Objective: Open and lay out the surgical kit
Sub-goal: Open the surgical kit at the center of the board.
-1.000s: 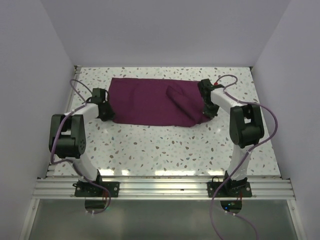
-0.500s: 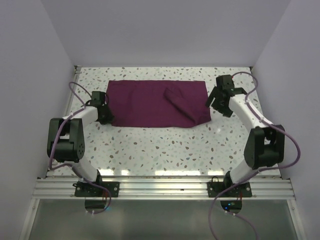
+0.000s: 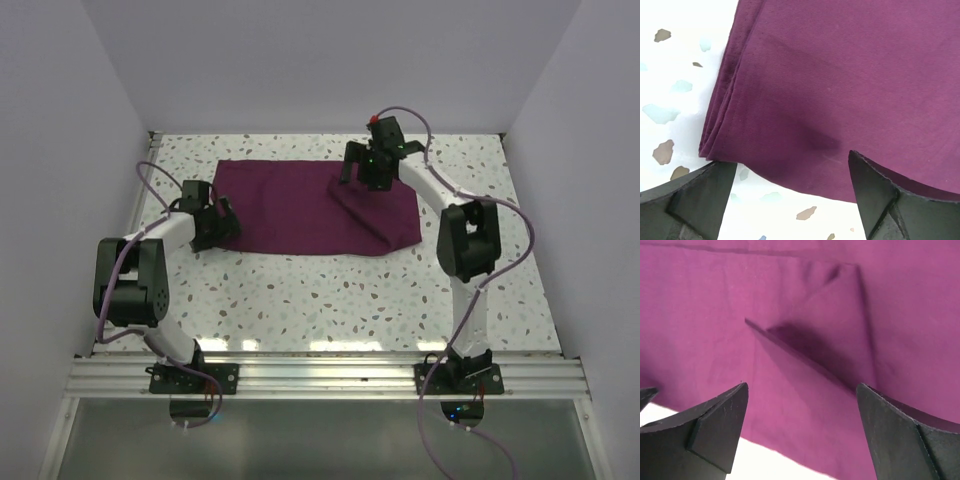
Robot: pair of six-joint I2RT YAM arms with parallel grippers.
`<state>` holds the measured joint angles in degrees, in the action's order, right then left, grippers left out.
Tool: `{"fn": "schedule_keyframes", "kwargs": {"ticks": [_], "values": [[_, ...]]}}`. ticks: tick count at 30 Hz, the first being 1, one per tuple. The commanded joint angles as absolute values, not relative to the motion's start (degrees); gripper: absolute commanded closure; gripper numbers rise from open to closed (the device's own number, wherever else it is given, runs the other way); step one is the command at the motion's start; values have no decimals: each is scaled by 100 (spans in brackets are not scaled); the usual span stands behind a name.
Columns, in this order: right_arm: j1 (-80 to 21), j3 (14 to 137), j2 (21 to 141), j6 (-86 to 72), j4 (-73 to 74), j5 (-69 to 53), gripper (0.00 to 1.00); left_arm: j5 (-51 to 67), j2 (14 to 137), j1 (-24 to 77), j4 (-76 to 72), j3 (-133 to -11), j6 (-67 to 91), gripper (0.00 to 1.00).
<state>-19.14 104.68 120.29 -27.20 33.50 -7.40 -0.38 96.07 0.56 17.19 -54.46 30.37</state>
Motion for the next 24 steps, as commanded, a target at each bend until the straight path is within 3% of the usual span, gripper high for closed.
{"fn": "schedule_keyframes", "kwargs": {"ticks": [1,8,14,19,20,21,22,23,24], "values": [[-1977,11362,12514,-2435,3691,-1002,6,-106,9616,9,2136,-5212,2909,2],[-2232,13446,13833,-2206,4579,-818,5,-97,9343,9,2144,-4904,2795,3],[-2311,12614,13624,-2215,4272,-782,18,-132,9246,9,2197,-4939,2742,4],[-2347,11665,13202,-2083,4070,-888,50,-53,9220,0,2285,-5203,2803,5],[-2347,11585,13175,-2031,4078,-888,62,-53,9220,9,2294,-5247,2821,6],[-2347,11523,13131,-2004,4104,-870,84,-44,9220,9,2320,-5343,2830,9],[-2338,11435,13105,-1987,4139,-853,93,-35,9202,9,2373,-5387,2847,10],[-2338,11408,13017,-1943,4157,-835,100,-44,9185,9,2399,-5492,2856,14],[-2338,11382,12947,-1934,4183,-835,100,-53,9158,9,2426,-5545,2865,17]]}}
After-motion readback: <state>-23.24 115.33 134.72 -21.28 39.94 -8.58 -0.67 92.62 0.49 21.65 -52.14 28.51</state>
